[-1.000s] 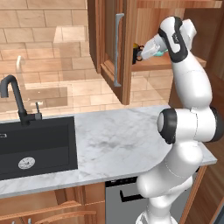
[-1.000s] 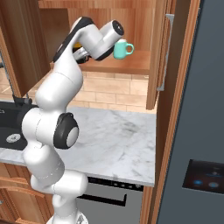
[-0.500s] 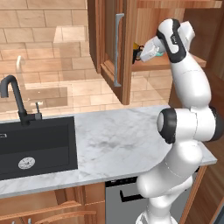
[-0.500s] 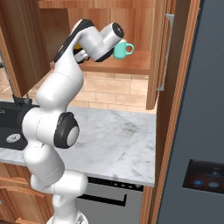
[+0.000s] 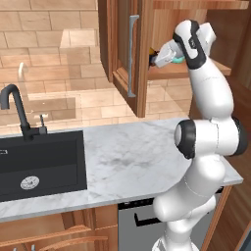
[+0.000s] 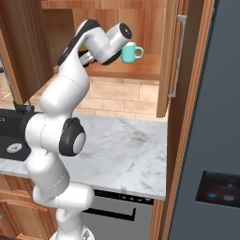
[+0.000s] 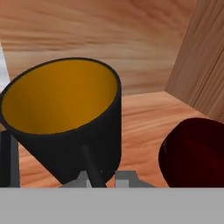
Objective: Pick the mug on the counter and place it in the cabinet with the handle facing the right, like the mugs already inside.
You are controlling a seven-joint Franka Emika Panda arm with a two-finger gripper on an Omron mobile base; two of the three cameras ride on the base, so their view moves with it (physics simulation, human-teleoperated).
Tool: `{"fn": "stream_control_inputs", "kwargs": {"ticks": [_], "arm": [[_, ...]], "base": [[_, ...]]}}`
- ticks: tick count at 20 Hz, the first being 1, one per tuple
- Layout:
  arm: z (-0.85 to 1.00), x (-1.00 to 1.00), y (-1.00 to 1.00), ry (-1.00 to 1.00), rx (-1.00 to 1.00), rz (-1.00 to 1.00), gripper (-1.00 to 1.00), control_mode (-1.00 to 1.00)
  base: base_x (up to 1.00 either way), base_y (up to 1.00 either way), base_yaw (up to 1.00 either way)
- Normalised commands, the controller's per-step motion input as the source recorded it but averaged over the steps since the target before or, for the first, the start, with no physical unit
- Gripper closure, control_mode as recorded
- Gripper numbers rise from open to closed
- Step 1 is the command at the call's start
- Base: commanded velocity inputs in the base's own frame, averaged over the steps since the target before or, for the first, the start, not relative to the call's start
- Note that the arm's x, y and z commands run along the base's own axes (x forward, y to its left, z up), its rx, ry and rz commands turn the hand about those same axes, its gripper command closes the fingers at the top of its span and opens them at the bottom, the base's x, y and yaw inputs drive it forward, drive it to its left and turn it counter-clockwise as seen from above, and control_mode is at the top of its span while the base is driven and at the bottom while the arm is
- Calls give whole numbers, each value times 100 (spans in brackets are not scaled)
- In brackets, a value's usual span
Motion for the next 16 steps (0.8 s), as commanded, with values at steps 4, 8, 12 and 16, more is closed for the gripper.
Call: {"fn": "stream_control_inputs", "kwargs": {"ticks": [4, 8, 12, 16], "arm": [[0, 22, 11, 4, 0, -2, 100, -100], [0, 14, 10, 4, 0, -1, 100, -100], [0, 10, 10, 7, 0, -1, 100, -100], [0, 8, 4, 9, 0, 0, 100, -100]], "base": [[0, 0, 0], [0, 0, 0], [0, 0, 0], [0, 0, 0]]}}
